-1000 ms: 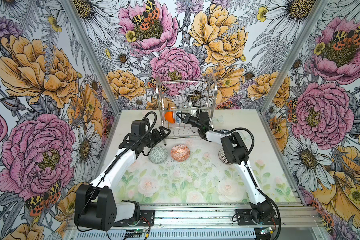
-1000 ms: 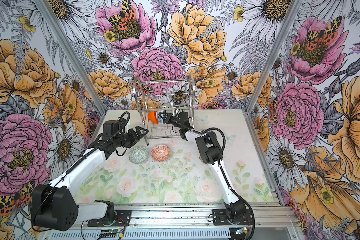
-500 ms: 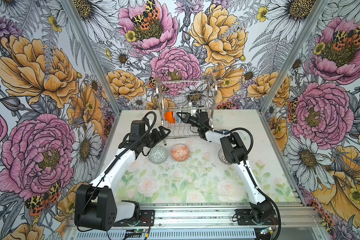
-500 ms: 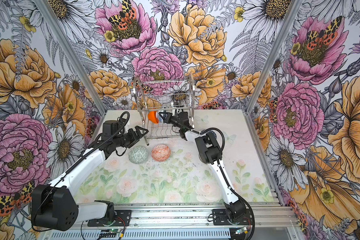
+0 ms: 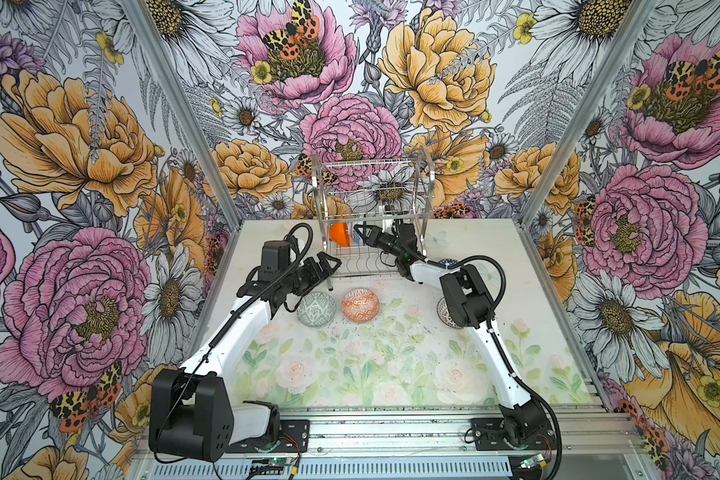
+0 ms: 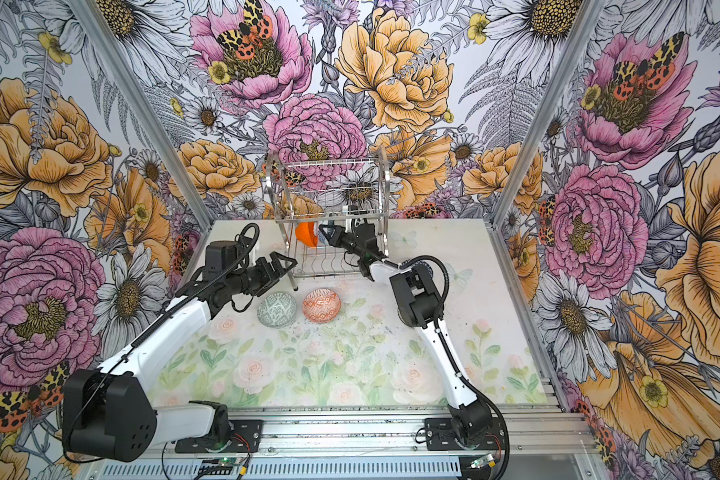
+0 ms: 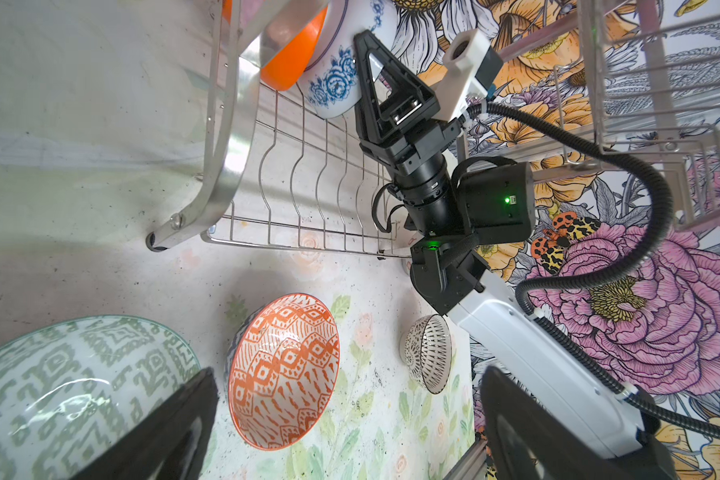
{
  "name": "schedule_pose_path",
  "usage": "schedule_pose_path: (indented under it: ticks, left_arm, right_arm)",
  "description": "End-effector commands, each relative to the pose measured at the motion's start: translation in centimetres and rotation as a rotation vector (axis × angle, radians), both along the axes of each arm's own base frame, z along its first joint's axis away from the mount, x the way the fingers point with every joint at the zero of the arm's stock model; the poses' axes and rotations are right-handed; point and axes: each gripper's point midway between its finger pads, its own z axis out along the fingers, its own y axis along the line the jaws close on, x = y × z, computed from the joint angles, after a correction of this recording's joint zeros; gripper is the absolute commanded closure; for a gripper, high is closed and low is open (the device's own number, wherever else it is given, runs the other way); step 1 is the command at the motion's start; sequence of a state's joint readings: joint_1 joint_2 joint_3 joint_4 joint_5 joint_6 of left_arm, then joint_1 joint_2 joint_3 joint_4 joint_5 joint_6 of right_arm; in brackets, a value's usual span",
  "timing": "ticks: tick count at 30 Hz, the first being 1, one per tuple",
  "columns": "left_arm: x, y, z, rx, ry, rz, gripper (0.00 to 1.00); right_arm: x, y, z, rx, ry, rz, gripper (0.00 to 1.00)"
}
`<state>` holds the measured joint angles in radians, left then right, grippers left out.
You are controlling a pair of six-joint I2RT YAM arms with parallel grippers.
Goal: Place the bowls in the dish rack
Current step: 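Carry the floral bowl into the rack beside the orange bowl with the right gripper, then lower the floral bowl upright into the rack slot with the right gripper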
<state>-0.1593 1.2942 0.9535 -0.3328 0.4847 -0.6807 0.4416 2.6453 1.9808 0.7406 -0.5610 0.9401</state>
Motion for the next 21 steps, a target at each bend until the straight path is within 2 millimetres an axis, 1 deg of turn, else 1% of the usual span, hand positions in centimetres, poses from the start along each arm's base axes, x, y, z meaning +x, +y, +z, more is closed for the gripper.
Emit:
schedule_pose_path:
  ticks: [1, 21]
  left_arm:
    - [0.11, 0.06, -0.08, -0.014, -0.011, -0.005, 0.01]
    - [0.1, 0.0, -0.2, -0.014, -0.008, -0.007, 0.01]
  right_arm:
    - [0.4, 0.01, -2.49, -0.037, 0.034, -0.005, 0.84]
    - [0.28, 0.11, -2.7, -0.041, 0.041, 0.001, 0.81]
